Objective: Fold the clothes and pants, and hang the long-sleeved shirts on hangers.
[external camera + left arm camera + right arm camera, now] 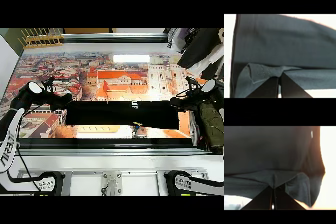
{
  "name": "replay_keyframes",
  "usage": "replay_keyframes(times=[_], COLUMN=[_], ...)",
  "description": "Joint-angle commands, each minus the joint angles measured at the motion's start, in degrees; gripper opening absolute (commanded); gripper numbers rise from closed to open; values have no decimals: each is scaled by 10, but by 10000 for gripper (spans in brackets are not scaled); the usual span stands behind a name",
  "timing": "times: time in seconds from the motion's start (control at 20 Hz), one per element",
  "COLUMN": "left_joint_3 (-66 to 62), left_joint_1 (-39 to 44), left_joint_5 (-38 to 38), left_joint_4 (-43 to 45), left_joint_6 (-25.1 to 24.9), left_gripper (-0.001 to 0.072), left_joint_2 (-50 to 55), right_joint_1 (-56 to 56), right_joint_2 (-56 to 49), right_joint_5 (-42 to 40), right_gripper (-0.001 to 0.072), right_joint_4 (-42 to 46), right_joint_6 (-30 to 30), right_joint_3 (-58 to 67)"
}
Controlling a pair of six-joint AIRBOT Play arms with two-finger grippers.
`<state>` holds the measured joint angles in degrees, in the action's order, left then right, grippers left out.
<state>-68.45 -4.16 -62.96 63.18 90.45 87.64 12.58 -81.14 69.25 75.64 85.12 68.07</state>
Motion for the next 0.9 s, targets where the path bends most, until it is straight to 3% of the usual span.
replay_keyframes(times=[0.0, 0.05, 0.1, 0.15, 0.2, 0.25, 0.4, 0.55, 0.6, 0.65, 0.7, 0.85], left_joint_3=[-80, -97, -113, -128, -144, -162, -201, -163, -137, -108, -80, -28], left_joint_1=[4, 5, 5, 5, 5, 4, -2, 10, 20, 33, 48, 99], left_joint_5=[-12, -18, -22, -22, -19, -19, -43, -50, -43, -33, -15, 24], left_joint_4=[-4, -3, -4, -4, -3, -3, -2, -2, -2, -2, -3, -4], left_joint_6=[-1, -1, 0, 0, 0, 5, 4, 4, 4, 4, 4, 4], left_gripper=[6, 8, 197, 533, 540, 541, 540, 538, 387, 65, 12, 6], left_joint_2=[82, 97, 109, 116, 118, 116, 84, 28, 10, -7, -21, -43], right_joint_1=[-13, -15, -16, -16, -15, -12, 24, 107, 139, 171, 202, 260], right_joint_2=[-34, -38, -40, -40, -39, -37, -8, 14, 13, 10, 2, -44], right_joint_5=[-79, -94, -110, -130, -147, -153, -129, -44, -16, 2, 7, 16], right_gripper=[23, 32, 86, 375, 655, 681, 681, 684, 700, 711, 712, 720], right_joint_4=[-18, -30, -45, -66, -85, -101, -143, -145, -144, -144, -145, -181], right_joint_6=[2, 2, 2, 2, 1, -14, -94, -160, -174, -190, -201, -231], right_joint_3=[14, 14, 14, 14, 17, 24, 47, 29, 17, 0, -18, -51])
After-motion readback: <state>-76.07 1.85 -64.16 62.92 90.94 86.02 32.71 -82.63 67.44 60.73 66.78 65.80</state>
